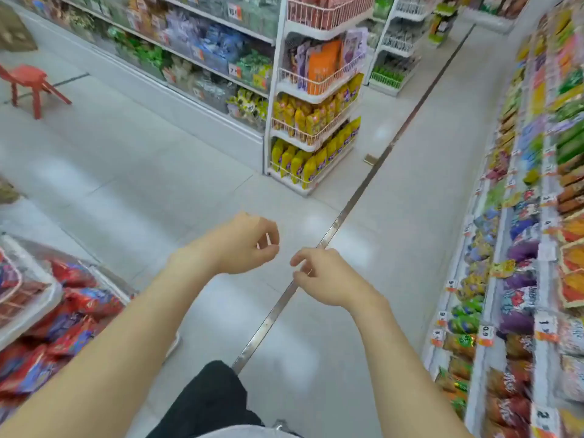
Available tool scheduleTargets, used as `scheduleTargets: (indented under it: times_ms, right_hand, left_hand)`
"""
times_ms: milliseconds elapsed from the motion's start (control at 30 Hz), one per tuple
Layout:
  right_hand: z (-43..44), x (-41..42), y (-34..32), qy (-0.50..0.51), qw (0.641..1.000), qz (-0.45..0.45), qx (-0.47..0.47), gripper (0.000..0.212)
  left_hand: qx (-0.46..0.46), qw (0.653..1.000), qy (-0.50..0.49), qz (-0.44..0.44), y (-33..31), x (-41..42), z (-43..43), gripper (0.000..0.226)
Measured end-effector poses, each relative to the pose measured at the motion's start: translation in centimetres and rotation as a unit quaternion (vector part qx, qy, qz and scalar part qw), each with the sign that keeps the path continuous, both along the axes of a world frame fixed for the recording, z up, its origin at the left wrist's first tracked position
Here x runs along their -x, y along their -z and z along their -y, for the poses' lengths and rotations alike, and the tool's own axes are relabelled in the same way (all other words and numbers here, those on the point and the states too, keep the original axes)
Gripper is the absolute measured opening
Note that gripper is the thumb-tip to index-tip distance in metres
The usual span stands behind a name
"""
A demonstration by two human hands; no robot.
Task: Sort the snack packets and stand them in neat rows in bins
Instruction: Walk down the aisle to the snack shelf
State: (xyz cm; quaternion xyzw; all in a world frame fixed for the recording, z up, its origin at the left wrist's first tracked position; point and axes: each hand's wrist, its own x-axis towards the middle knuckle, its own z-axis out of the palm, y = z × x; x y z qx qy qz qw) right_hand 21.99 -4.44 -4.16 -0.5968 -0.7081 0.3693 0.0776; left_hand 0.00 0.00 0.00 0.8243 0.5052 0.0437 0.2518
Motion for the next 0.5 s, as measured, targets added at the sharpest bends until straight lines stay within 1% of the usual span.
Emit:
scheduleTargets:
  times_ms: [67,133,233,333,400,500]
  right_hand:
    - [-2.4,0.9,1.6,-0.005,1.0,-0.003,0.022,0.027]
    - [-5.0,1.9,3.4,-0.007,0.999,-0.004,0.04,0.026]
    - [-9.9,4.1,5.4,-0.004,0.999,0.001,0.037,0.028]
    - [-16.2,6.8,7.1,-0.02,0.999,0.03,0.024,0.028]
    - [-20.8,9.0,7.4,-0.039,0.998,0.042,0.023,0.029]
    - [-28.1,12.3,7.0,-0.085,0.994,0.057,0.037,0.029]
  left_hand:
    - [0.042,0.999,-0.018,-0.016,1.7,0.8,-1.4,0.017]
    - [0.057,0.997,-0.035,-0.034,3.6,1.9,-3.1,0.017]
    - [0.072,0.995,-0.075,-0.005,6.2,4.4,-7.3,0.018]
    - [0.069,0.989,-0.129,0.014,8.8,7.9,-12.6,0.018]
    - [0.064,0.984,-0.167,0.027,9.8,10.4,-16.4,0.018]
    - [0.077,0.978,-0.194,0.031,10.0,14.0,-22.1,0.02]
